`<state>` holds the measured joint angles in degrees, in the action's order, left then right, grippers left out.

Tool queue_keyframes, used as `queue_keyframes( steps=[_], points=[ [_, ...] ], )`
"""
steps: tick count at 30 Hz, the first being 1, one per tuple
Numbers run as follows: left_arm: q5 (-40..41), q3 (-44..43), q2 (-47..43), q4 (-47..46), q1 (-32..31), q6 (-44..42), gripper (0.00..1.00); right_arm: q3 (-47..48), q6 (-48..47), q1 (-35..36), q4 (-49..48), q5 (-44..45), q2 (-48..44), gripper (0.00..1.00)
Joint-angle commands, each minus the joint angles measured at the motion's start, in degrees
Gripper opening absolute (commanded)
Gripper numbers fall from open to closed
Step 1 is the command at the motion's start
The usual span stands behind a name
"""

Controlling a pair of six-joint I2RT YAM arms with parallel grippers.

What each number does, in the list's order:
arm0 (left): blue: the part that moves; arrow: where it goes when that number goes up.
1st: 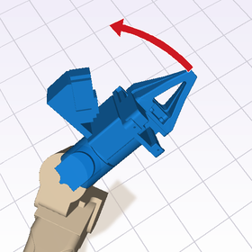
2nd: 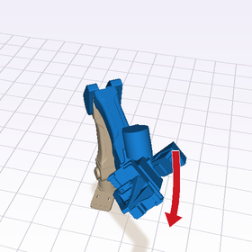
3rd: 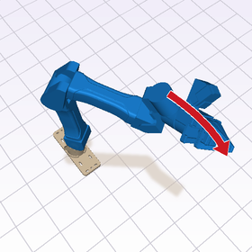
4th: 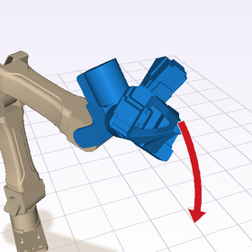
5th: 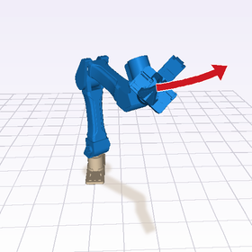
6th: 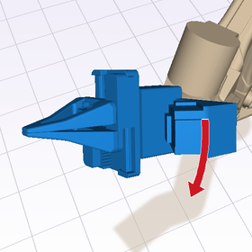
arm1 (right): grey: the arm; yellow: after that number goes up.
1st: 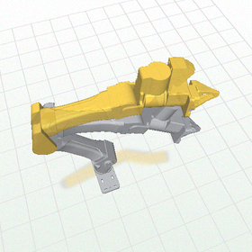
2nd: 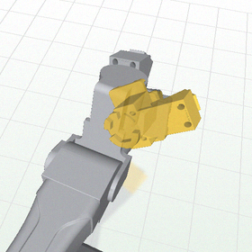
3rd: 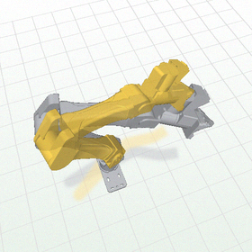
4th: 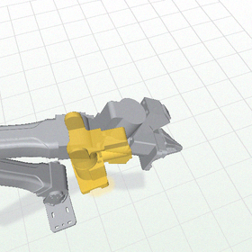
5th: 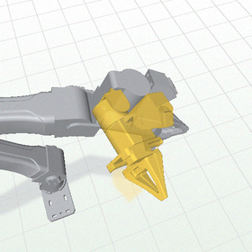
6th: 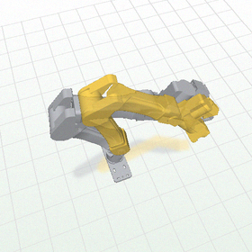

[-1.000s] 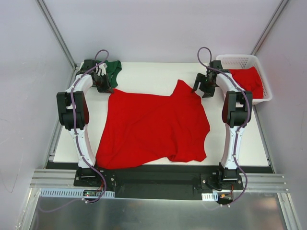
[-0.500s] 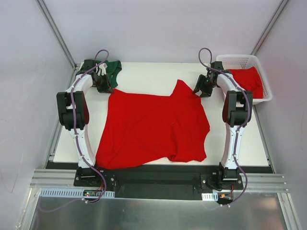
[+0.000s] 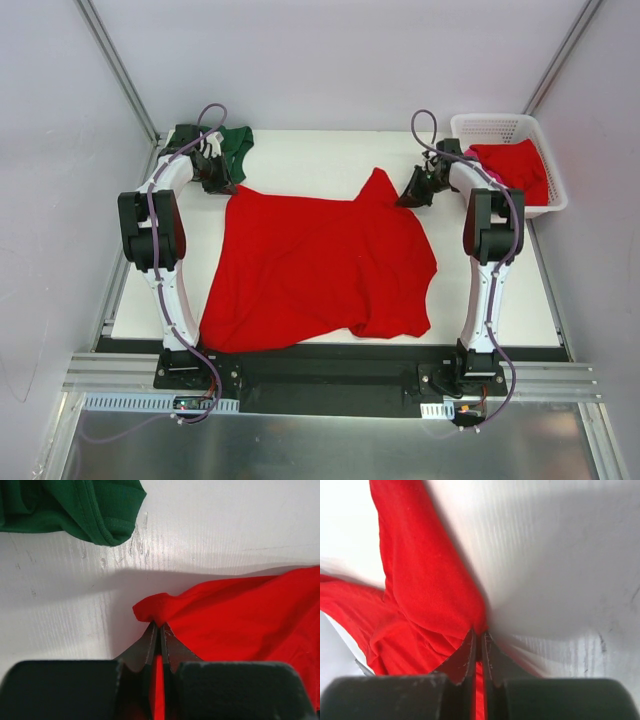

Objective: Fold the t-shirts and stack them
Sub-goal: Flatten the tshirt out

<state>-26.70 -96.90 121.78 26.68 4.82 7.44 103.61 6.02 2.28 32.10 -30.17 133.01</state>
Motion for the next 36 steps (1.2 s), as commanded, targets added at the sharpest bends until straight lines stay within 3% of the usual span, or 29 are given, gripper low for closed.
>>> queue_keyframes(
  steps=[1, 13, 25, 32, 33, 34, 36],
  points=[
    [-2.22, -0.31, -3.74, 0.75, -0.34, -0.32, 0.00, -5.34, 1.19, 0.70, -3.35, -2.70, -6.79, 0.01],
    [-3.18, 1.54, -6.73, 0.75, -0.25, 0.29, 0.00, -18.88, -2.59, 11.15, -3.98, -6.29, -25.24, 0.01],
    [-3.19, 1.72, -7.69, 0.75, -0.34, 0.12, 0.00, -27.74, -13.32, 26.18, 8.94, -9.45, -31.14, 0.01],
    [-3.54, 1.19, -7.69, 0.83, -0.25, 0.12, 0.00, -29.61, -16.39, 40.22, 15.45, -7.44, -32.99, 0.01],
    [-3.54, 1.28, -7.78, 0.75, -0.34, 0.12, 0.00, -29.61, -16.48, 41.65, 15.89, -7.01, -32.99, 0.04],
    [-3.54, 1.36, -7.96, 0.75, -0.34, 0.12, 0.00, -29.61, -16.48, 42.97, 16.50, -5.96, -32.99, 0.22],
    [-3.62, 1.54, -8.04, 0.75, -0.25, 0.03, 0.00, -29.78, -15.52, 45.96, 16.59, -3.85, -33.08, 0.47]
  ],
)
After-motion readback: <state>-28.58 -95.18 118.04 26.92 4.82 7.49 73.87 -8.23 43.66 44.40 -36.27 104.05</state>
